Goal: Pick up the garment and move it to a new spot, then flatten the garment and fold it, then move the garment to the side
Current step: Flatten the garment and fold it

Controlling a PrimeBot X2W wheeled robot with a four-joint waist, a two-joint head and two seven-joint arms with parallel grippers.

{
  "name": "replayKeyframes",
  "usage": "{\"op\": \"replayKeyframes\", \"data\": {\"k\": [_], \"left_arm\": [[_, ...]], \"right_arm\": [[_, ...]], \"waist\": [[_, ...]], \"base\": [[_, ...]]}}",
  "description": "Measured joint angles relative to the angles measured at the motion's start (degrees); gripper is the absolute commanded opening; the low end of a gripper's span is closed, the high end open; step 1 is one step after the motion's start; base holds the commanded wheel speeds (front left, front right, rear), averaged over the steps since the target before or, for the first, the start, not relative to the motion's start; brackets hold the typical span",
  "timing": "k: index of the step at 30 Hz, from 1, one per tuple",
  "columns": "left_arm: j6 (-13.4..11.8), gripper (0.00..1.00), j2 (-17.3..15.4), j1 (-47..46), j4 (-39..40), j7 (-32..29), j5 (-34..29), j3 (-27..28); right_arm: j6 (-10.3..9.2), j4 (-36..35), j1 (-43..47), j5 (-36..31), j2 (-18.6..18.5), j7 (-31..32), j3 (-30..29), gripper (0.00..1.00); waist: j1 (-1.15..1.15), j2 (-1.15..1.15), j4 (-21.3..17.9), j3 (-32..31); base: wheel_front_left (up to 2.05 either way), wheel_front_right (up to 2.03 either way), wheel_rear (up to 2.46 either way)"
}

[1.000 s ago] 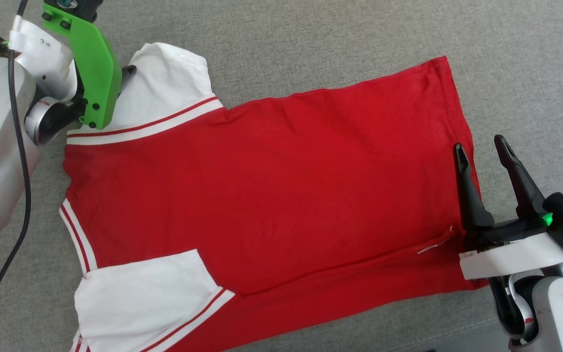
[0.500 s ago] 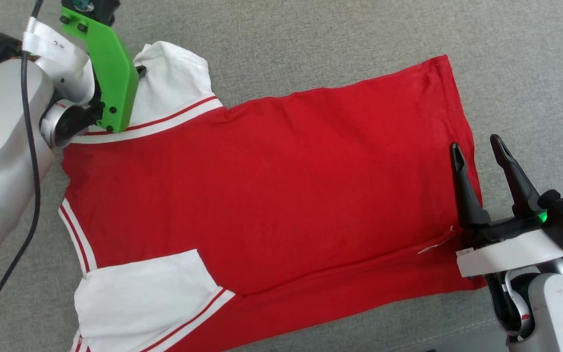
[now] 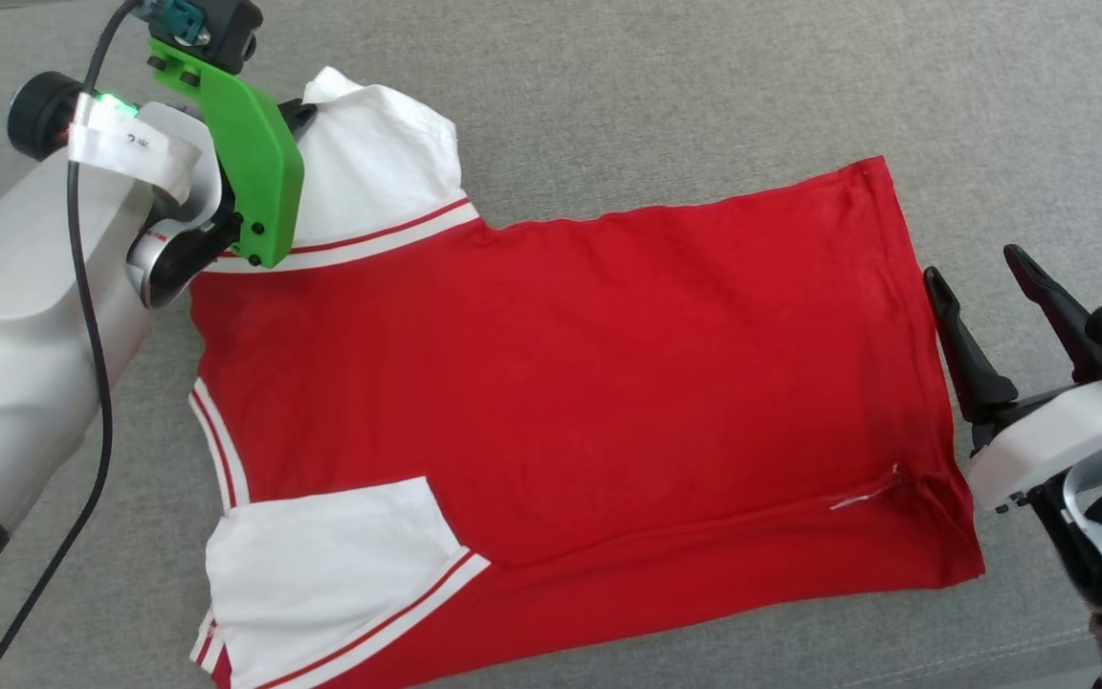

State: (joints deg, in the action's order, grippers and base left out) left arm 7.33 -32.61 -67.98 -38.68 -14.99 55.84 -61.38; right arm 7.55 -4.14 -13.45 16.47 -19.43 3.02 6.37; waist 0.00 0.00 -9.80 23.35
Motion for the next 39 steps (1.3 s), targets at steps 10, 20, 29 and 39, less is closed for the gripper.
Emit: {"op": "replayKeyframes", "data": {"k": [10, 20, 29, 39], "left_arm": [[-1.99, 0.0, 0.7, 0.05, 6.6, 3.13, -1.12, -0.12], [-5.25, 0.0, 0.7, 0.26, 17.56, 4.44, -3.78, -1.14], [-6.91, 0.0, 0.71, 1.32, 21.6, 4.69, -4.46, -1.88], [-7.67, 0.0, 0.73, 2.41, 22.01, 5.28, -4.52, -2.5]], "right_arm": [[0.0, 2.49, -11.84, 10.04, -10.91, 31.37, 3.09, 1.0], [0.0, 14.04, -23.64, 12.03, -16.78, 44.76, 7.09, 1.0], [-0.01, 18.67, -26.6, 13.24, -17.83, 45.63, 11.57, 1.0], [-0.1, 20.79, -27.26, 16.0, -19.57, 43.42, 16.26, 0.0]], "waist": [[0.0, 0.0, 5.92, -1.17], [0.0, 0.0, 12.47, 1.23], [0.0, 0.0, 15.54, 3.71], [0.0, 0.0, 16.02, 4.1]], "base": [[0.0, 0.0, 0.0], [0.0, 0.0, 0.0], [0.0, 0.0, 0.0], [0.0, 0.0, 0.0]]}}
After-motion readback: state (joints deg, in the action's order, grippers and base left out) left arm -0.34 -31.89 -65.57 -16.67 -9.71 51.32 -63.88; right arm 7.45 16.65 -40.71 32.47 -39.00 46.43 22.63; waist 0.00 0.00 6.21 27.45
